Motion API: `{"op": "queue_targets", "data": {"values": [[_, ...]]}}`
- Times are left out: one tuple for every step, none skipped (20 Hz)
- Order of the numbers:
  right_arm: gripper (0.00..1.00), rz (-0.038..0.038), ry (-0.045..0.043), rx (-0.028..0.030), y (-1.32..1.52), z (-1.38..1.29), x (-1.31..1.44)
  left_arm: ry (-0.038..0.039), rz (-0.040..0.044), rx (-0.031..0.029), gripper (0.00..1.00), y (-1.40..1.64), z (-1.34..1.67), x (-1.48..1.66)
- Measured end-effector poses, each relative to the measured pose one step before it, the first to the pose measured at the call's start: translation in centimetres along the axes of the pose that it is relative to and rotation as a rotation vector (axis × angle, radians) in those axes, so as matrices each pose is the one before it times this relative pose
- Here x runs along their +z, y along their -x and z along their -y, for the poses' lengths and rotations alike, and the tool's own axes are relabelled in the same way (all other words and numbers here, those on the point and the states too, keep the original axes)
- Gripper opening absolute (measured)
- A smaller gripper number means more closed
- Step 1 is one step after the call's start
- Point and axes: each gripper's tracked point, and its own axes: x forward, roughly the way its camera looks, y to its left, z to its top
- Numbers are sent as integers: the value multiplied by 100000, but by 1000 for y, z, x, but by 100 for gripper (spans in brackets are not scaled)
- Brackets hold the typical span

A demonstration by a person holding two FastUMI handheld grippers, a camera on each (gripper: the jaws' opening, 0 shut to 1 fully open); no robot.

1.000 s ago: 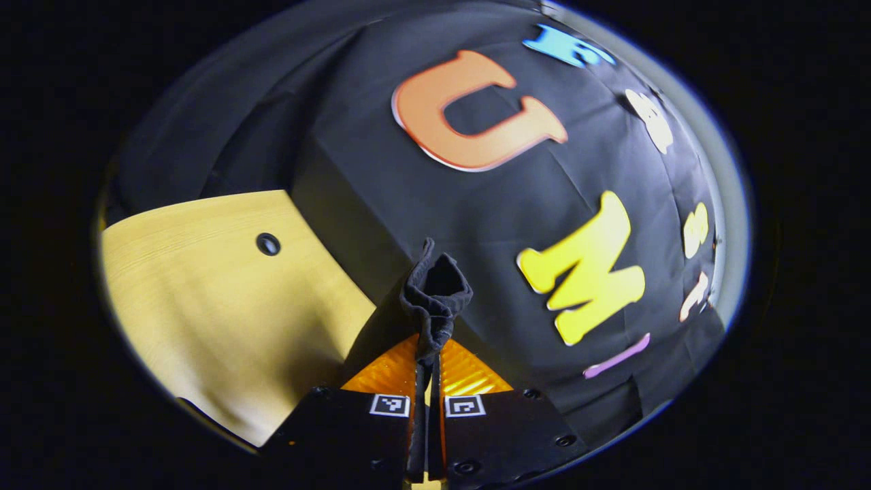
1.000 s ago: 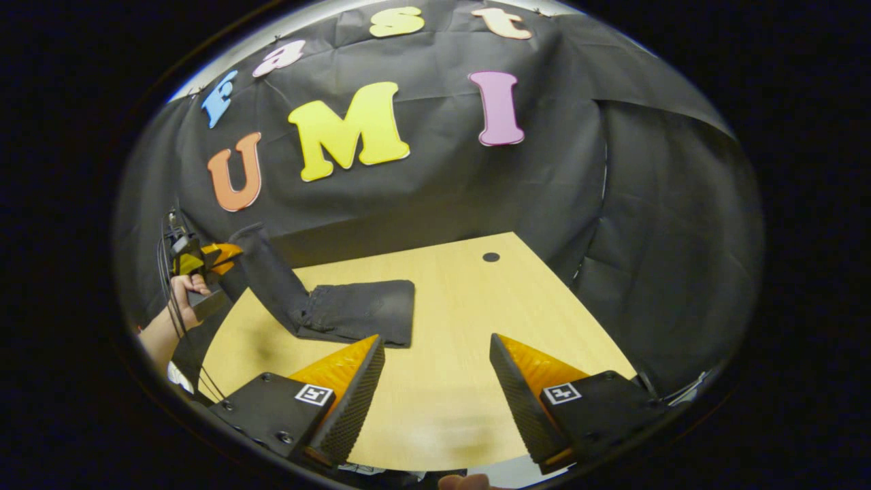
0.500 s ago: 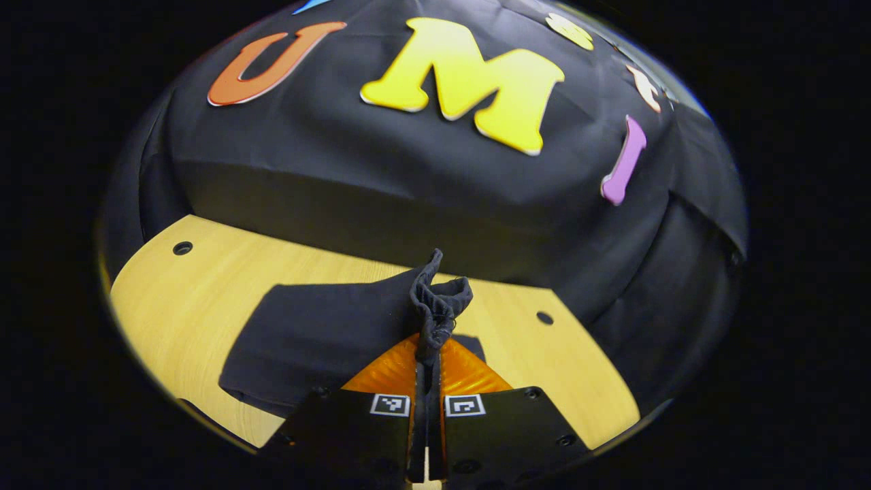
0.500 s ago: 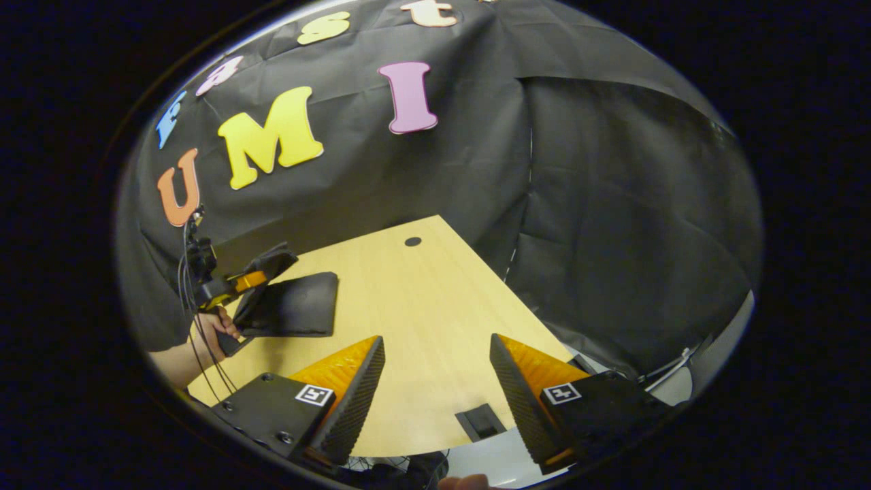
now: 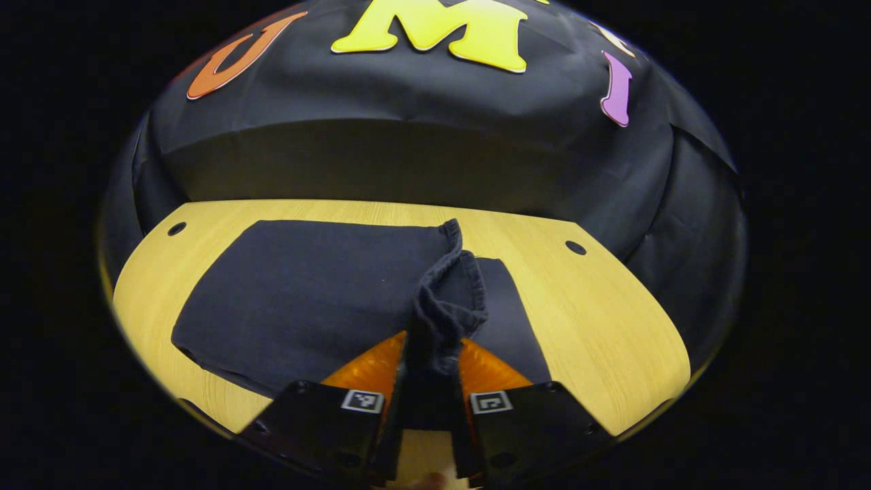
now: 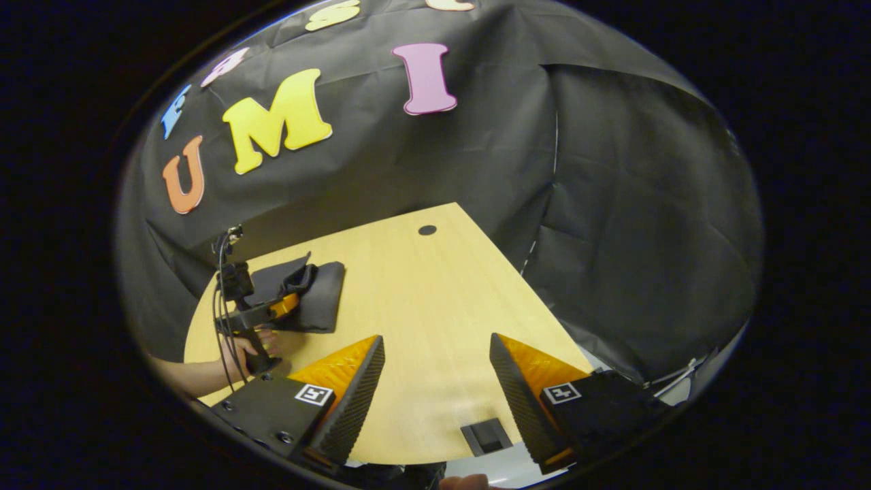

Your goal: Grasp the waist and the cuffs of the jeans and fold them to make the two legs overlap; first hold the waist and fold one-third of the jeans toward the cuffs, then hold the cuffs and fold the remaining one-third in the same direction to finish folding.

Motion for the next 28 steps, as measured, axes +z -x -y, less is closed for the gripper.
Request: {"op": "queue_targets", "data": {"values": [[96,195,176,929,-229,-522,161,-1392,-211,-841,42,166,657,247],[96,253,525,991,-91,-561,143,-1786,344,988,61,271,274,252],[96,698,889,853,-88,-527,237,-1319,361,1272,80,189,-70,290],[96,1006,1301,839,81,-573,336,818,436,-1024,100,566,261,496],[96,1376,1545,700,69,-594,384,1341,1144,-1068,100,854,199,463],[96,1609,1450,811,112,-636,522,615,1860,-247,100,950,-85,1024],[96,2104,1267,1142,94,-725,605,224,2098,92,100,1049,-256,1133],[94,2330,991,806,101,-850,939,86,2446,49,100,1178,-401,1517],[96,2626,1429,1675,-55,-1270,1058,37,2905,444,99,1388,-574,1653],[96,3277,1906,1990,123,-1526,1332,-19,3336,696,99,1457,-767,2075],[96,3239,1620,2521,-40,-1722,1426,-362,3816,892,99,1521,-973,2079],[96,3200,1569,2777,-165,-1842,1576,-178,4161,1229,99,1643,-1036,2498],[96,3758,2124,1408,-261,-1406,1508,-125,4458,1024,99,1633,-1003,2742],[93,4810,2322,1741,-304,-1539,1813,-660,4316,1471,99,1672,-1115,2771],[93,4853,1842,1699,-152,-1606,1978,-996,3969,1569,98,1439,-1194,2533],[95,5061,1691,1823,-139,-1627,1953,-1433,3993,1061,96,1123,-1014,2402],[96,5183,1353,1408,-115,-1454,1890,-1685,3264,1979,96,1380,-910,2013],[96,5391,1202,1266,-104,-1410,1794,-891,2957,1717,96,1119,-1092,1859],[94,6164,944,1525,-57,-1549,1781,-738,3646,889,96,1556,-916,2032],[96,4791,593,1327,-84,-1306,1355,-765,3264,1664,100,1305,-914,1632],[96,3968,1156,256,198,-871,931,-697,2909,1717,96,1233,-867,1335],[96,2393,1421,78,210,-822,595,-391,2500,1575,96,1154,-762,1202],[94,1011,378,-191,228,-744,214,76,1867,1735,96,1018,-744,826],[94,489,-511,879,380,-1718,116,1404,1104,2404,96,1893,-1119,630],[94,-126,47,-184,98,-465,-169,575,678,1328,96,1151,-652,129],[94,197,-310,-558,306,-480,-138,274,737,630,96,960,-486,226],[94,364,-699,-251,182,-581,-100,-318,1035,520,96,943,-462,92],[94,808,-648,35,544,-520,-215,-728,1378,91,96,634,-244,158]]}}
